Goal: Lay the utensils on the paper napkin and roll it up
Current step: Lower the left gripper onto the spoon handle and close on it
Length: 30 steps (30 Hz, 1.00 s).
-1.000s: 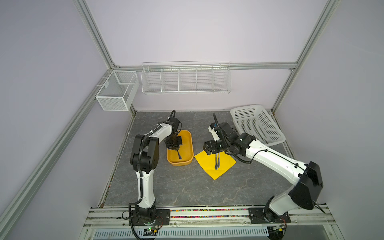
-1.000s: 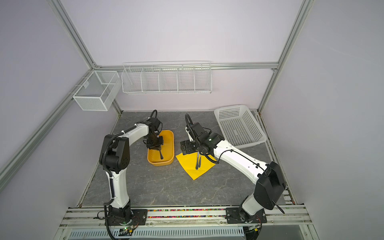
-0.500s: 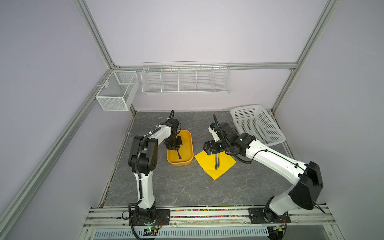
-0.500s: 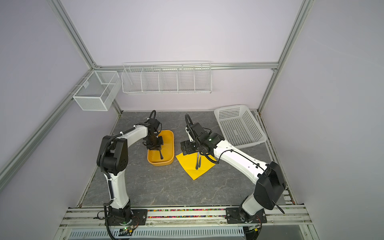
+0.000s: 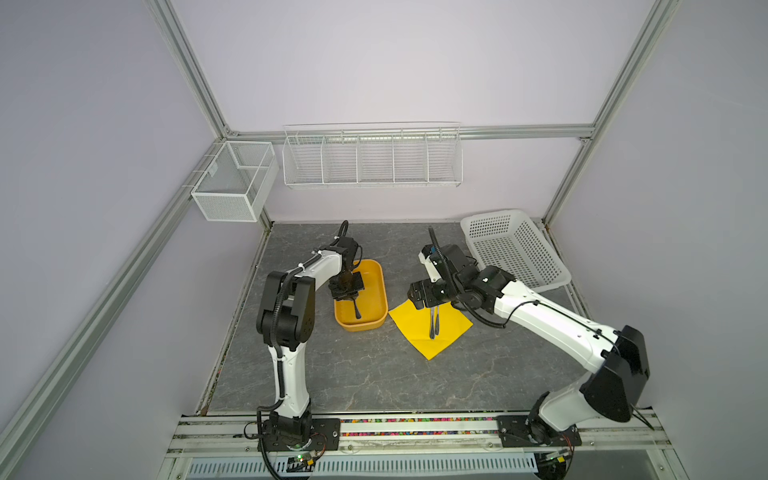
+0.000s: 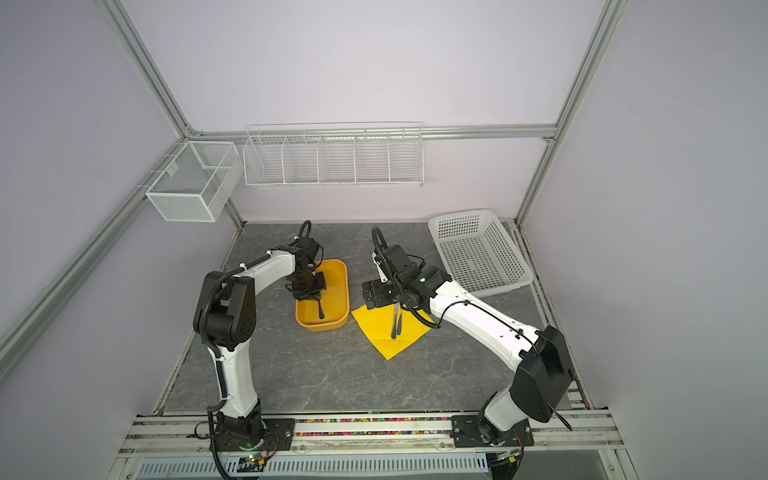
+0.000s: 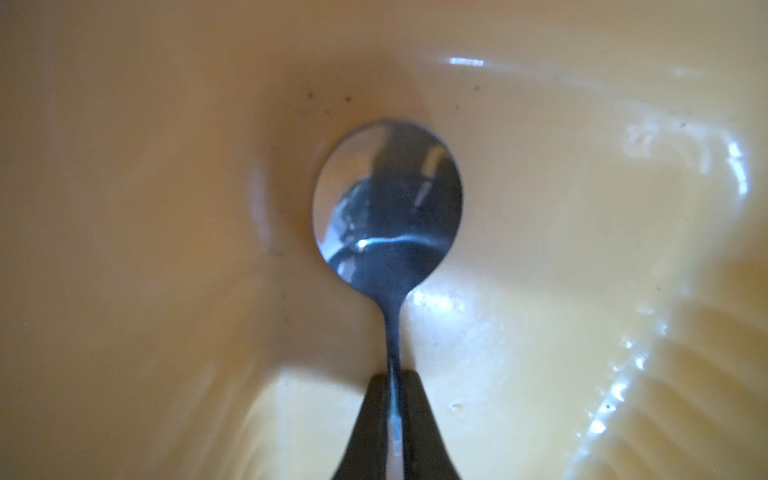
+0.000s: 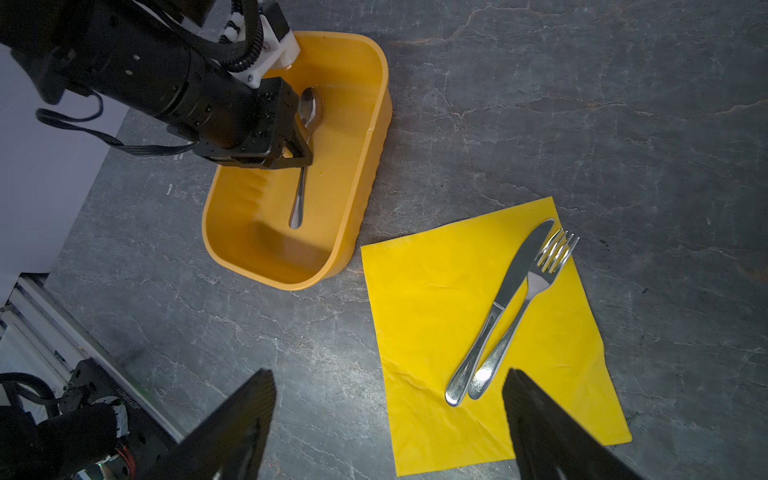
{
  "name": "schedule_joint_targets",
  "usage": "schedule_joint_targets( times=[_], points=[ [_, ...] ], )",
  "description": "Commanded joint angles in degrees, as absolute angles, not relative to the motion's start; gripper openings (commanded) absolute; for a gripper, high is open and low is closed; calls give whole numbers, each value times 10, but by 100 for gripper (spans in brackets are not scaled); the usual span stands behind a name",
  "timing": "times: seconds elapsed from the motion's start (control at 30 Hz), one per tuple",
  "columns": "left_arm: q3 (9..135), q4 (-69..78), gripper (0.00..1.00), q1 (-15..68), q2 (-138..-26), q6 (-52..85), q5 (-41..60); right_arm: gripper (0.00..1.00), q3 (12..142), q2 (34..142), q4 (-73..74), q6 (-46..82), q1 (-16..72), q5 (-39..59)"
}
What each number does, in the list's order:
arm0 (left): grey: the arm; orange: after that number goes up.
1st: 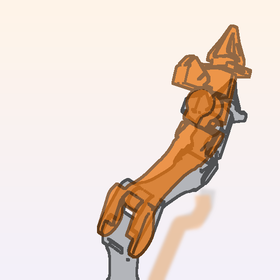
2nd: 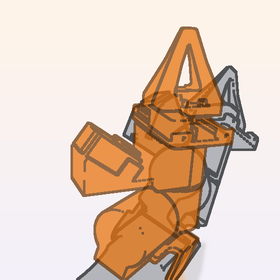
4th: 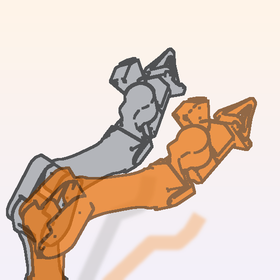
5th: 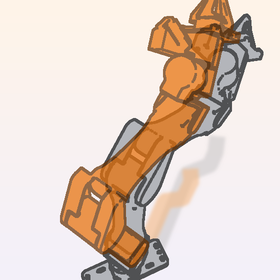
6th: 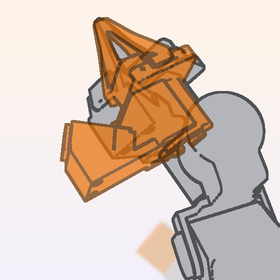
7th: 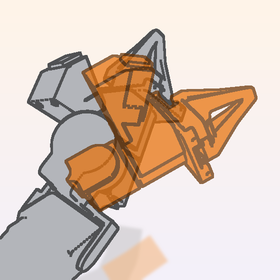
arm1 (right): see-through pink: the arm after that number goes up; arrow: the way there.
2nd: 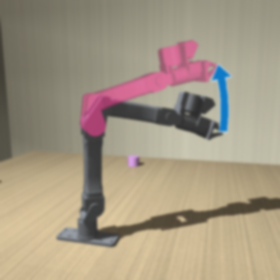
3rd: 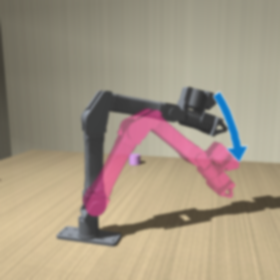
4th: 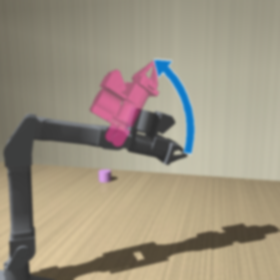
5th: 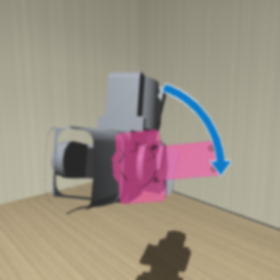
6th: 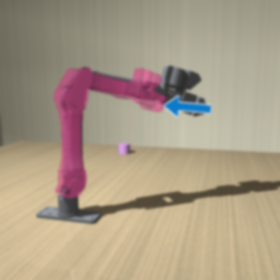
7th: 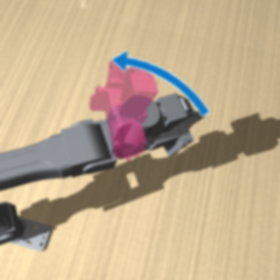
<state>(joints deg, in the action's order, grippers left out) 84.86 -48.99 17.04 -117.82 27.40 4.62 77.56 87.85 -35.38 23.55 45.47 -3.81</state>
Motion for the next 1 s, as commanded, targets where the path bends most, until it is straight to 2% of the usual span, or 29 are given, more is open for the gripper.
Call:
schedule_joint_targets(
  times=[0.0,0.1,0.27,0.43,0.73,0.97],
  points=[
    [834,-494,8,167,-1223,276,15,89,766,860,-364,230,457,-48],
    [838,-503,4,168,-1219,267,25,89,764,857,-364,233,456,-49],
    [832,-521,6,182,-1199,240,52,89,757,855,-354,237,457,-49],
    [812,-535,7,197,-1187,235,33,89,760,856,-358,239,456,-53],
    [846,-528,16,193,-1193,242,-6,88,760,855,-360,237,456,-53],
    [877,-530,18,179,-1215,236,16,89,754,847,-364,237,456,-60]
  ],
)
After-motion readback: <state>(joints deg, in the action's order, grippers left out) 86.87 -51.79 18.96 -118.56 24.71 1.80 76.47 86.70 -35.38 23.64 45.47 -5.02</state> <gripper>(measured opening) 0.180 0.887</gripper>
